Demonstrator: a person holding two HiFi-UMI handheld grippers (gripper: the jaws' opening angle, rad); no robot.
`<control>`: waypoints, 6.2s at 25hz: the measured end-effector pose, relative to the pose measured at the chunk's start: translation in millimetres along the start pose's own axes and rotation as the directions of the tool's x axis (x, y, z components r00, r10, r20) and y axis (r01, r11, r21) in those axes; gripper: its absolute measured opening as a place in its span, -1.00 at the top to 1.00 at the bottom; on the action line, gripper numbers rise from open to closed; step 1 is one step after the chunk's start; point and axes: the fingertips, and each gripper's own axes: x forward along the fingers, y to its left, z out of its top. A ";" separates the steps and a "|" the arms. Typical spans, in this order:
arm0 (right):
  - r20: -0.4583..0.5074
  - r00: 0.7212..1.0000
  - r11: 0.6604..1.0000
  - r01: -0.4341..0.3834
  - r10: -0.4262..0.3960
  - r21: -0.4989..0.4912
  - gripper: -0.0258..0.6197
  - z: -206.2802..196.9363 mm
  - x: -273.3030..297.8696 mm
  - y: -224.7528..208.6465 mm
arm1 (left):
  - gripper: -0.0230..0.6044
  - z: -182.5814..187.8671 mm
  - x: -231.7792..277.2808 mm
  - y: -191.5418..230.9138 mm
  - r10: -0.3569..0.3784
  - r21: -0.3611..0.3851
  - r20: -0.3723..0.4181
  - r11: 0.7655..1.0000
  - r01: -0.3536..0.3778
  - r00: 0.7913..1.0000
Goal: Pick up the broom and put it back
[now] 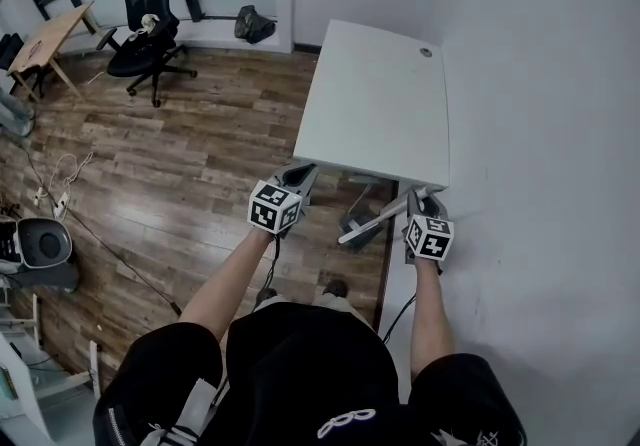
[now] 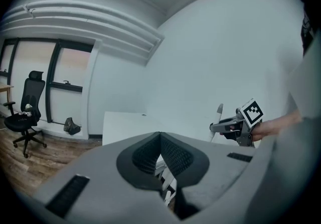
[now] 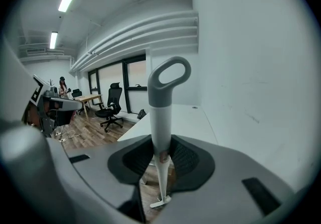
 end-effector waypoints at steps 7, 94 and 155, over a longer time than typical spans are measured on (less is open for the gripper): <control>0.045 0.997 0.998 0.067 -0.068 0.020 0.56 18.7 -25.8 44.7 | 0.89 4.2 -53.7 30.9 -0.051 0.030 0.000 0.998 0.051 0.999; -0.077 0.968 0.957 0.248 -0.239 0.149 0.56 -73.0 -24.1 -51.9 | 0.89 -73.9 47.7 -29.6 -0.189 0.028 -0.156 0.980 0.195 0.970; -0.320 0.938 0.971 0.191 -0.136 0.146 0.49 -120.3 196.9 -163.8 | 0.89 -82.7 197.6 3.7 -0.079 -0.043 -0.224 0.997 0.071 0.971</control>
